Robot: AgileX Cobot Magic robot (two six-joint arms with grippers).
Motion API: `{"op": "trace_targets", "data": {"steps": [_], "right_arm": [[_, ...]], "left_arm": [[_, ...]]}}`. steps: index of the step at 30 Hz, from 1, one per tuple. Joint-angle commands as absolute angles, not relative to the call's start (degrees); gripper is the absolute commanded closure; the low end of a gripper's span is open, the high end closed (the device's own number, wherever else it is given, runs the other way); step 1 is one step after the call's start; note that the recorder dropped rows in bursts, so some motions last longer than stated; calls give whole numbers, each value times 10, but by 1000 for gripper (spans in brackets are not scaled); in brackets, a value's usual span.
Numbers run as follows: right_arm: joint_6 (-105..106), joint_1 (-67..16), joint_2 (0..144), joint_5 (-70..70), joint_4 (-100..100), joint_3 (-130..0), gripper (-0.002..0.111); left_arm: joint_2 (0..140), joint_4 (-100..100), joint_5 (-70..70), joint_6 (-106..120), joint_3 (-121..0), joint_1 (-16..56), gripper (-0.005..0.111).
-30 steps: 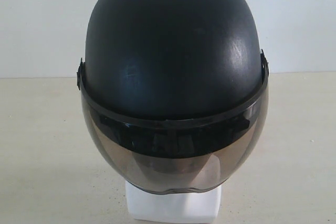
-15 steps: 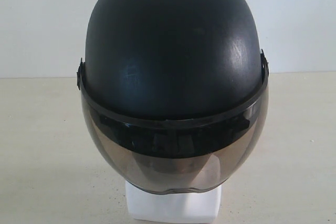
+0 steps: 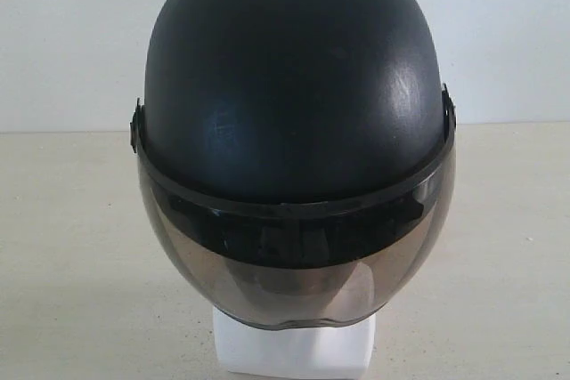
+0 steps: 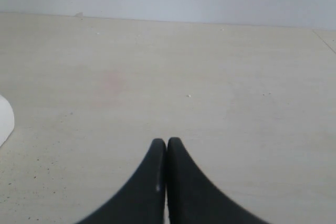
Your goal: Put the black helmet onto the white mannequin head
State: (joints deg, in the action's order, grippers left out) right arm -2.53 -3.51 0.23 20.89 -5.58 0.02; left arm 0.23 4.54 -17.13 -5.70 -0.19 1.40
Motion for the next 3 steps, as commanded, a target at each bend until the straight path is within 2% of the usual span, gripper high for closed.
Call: {"op": "trace_targets", "data": {"steps": [1,3], "right_arm": [[-24,-34,0,208,-58,0,108],[-24,-34,0,208,-58,0,108]], "left_arm": [[0,48,-170,-60,0,12,102],[0,48,-170,-60,0,12,102]]}}
